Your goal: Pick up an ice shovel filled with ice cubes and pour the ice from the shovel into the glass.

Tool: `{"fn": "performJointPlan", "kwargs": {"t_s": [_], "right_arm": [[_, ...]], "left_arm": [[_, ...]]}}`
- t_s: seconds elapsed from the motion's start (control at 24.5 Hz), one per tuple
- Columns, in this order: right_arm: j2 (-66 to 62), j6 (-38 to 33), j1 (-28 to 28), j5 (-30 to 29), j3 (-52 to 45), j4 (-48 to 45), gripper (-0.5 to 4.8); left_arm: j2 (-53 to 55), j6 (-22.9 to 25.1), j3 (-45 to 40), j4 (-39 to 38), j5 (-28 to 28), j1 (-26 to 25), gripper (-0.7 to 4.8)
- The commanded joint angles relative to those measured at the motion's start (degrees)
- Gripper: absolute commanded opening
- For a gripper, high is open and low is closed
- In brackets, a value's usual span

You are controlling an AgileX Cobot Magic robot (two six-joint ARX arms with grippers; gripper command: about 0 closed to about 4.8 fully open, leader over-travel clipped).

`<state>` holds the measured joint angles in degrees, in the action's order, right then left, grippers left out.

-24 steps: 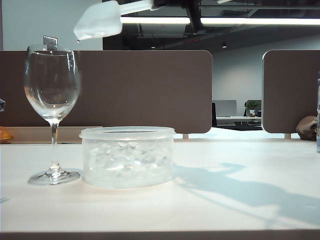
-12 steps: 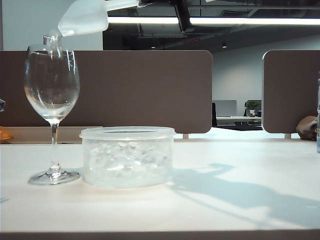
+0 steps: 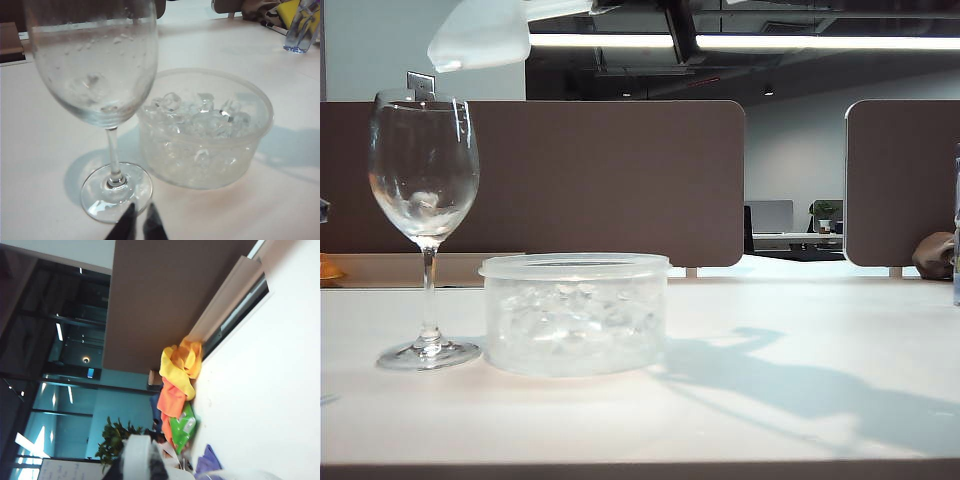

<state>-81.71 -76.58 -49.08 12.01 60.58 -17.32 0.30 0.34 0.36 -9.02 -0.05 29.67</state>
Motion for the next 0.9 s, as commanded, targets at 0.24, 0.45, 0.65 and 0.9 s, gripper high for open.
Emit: {"fn": "performJointPlan", "kwargs": {"t_s": [0.24,0.45,0.65,0.9], "right_arm": [[0.2,0.3,0.0,-0.2,0.4,3.3,-0.02],[0.2,0.4,0.0,-0.1,0.4,4.0,-0.02],[0.1,2.1,0.0,1.3,1.8,5.5,-0.02],[-0.2,4.9,0.1,1.4,4.4,7.3,-0.02]], "left_arm": [[0.0,-0.2,0.1,0.5,0.1,0.0,0.29],[0.0,-0.2,0.1,0.5,0.1,0.0,0.29],[0.0,-0.2,0.1,0.5,0.1,0.0,0.29],[0.0,-0.2,0.1,0.5,0.1,0.0,0.29]]}}
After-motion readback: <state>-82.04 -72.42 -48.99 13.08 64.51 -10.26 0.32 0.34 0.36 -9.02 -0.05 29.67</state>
